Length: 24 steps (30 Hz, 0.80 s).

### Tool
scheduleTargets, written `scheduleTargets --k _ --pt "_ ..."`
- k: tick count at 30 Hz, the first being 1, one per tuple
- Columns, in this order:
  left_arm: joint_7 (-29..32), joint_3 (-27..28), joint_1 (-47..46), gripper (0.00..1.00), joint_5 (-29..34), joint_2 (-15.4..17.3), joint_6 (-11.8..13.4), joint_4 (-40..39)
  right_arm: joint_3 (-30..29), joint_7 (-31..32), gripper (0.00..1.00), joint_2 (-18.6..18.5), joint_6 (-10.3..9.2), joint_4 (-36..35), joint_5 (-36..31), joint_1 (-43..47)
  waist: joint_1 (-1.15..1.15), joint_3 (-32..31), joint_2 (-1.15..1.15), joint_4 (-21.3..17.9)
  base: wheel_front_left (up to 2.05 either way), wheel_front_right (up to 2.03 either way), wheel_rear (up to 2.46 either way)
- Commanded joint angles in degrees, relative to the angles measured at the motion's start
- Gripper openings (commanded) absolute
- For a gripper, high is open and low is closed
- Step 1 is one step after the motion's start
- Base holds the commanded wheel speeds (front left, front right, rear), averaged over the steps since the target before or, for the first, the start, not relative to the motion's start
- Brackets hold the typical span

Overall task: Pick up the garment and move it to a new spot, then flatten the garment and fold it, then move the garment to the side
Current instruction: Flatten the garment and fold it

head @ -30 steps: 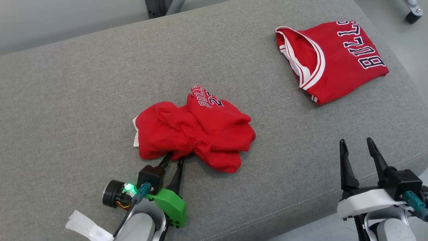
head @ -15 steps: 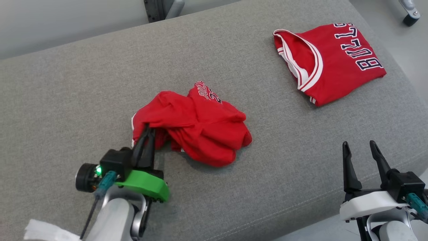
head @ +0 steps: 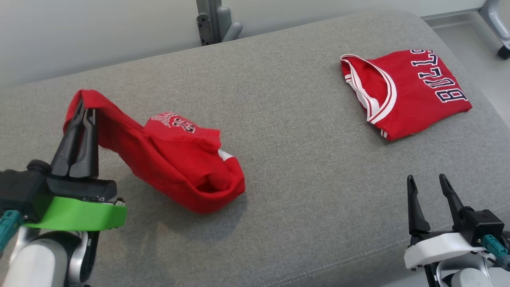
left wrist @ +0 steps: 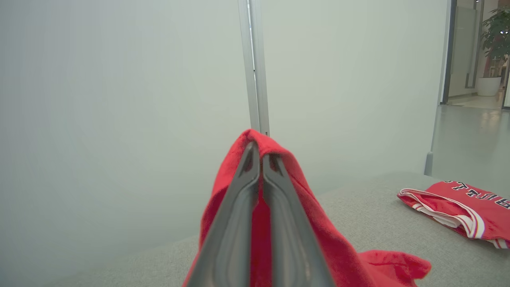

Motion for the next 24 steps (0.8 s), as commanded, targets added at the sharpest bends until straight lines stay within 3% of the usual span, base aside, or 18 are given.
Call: scheduleTargets --k 1,8,12,18,24 --pt "1.5 0.7 0.0 0.0 -0.4 1.3 0.2 -2.3 0.0 0.0 1.0 -0.2 -0.11 0.1 0.1 0.6 0.0 -0.7 0.49 0.6 0.0 0.0 0.0" --pt "10.8 3.5 -2.4 0.0 -3.6 6.0 -1.0 -12.9 0.8 0.0 1.0 -0.2 -0.11 0.5 1.4 0.9 0.0 -1.2 0.49 -0.4 0.0 0.0 0.0" --pt "14.5 2.9 -4.5 0.0 -5.2 7.7 -2.3 -14.1 1.4 0.0 1.0 -0.2 -0.11 0.6 2.2 0.7 0.0 -0.7 0.49 -1.6 0.0 0.0 0.0" --pt "15.9 -4.4 -7.9 0.0 -5.6 4.5 -4.8 -5.8 2.3 0.0 1.0 -0.2 -0.11 0.8 3.0 -0.3 0.0 0.6 0.49 -4.2 0.0 0.0 0.0" --pt "12.2 -14.3 -12.2 0.0 -4.4 -3.3 -6.5 10.3 3.1 0.0 1.0 -0.1 -0.11 1.0 3.1 -1.4 0.0 2.4 0.49 -7.0 0.0 0.0 0.0"
